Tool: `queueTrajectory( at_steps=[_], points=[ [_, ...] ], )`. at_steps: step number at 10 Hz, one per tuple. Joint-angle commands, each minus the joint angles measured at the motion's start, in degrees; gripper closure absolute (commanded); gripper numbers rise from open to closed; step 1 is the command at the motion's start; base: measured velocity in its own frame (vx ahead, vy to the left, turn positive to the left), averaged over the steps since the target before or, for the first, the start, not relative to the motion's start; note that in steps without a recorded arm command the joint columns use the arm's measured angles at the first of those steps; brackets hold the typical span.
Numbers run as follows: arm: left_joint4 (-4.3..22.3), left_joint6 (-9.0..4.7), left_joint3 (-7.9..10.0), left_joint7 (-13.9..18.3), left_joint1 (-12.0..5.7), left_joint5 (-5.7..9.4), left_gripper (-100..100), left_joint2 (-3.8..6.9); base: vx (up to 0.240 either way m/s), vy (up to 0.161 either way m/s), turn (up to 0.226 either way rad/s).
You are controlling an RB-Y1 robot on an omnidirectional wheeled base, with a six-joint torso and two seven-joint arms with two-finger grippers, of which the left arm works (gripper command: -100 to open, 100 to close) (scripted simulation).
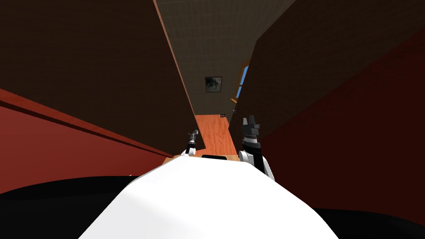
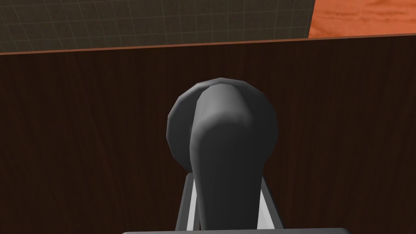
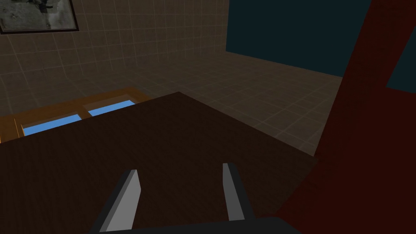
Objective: Push the door open
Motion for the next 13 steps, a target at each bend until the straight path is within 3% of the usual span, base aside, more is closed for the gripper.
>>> queueTrajectory(
  at_steps=[1,3,5,6,7,9,11,13],
  points=[
    [-0.50,0.19,1.38,-0.34,0.32,0.73,100,0.81,0.189,-0.024,0.041],
    [-0.21,0.08,2.75,-0.80,0.39,1.49,100,1.03,0.199,-0.045,0.063],
    [-0.21,0.08,2.75,-0.80,0.39,1.49,100,1.03,0.097,-0.023,0.019],
    [0.09,-0.03,4.14,-1.26,0.45,2.26,100,1.26,0.119,-0.034,0.038],
    [0.09,-0.03,4.14,-1.26,0.45,2.26,100,1.26,0.152,-0.048,0.055],
    [0.46,-0.16,5.82,-1.83,0.54,3.20,100,1.54,0.212,-0.051,0.088],
    [0.46,-0.16,5.82,-1.83,0.54,3.20,100,1.54,0.092,-0.027,0.019],
    [0.85,-0.31,7.65,-2.44,0.63,4.21,100,1.83,0.177,-0.051,0.062]
  ],
)
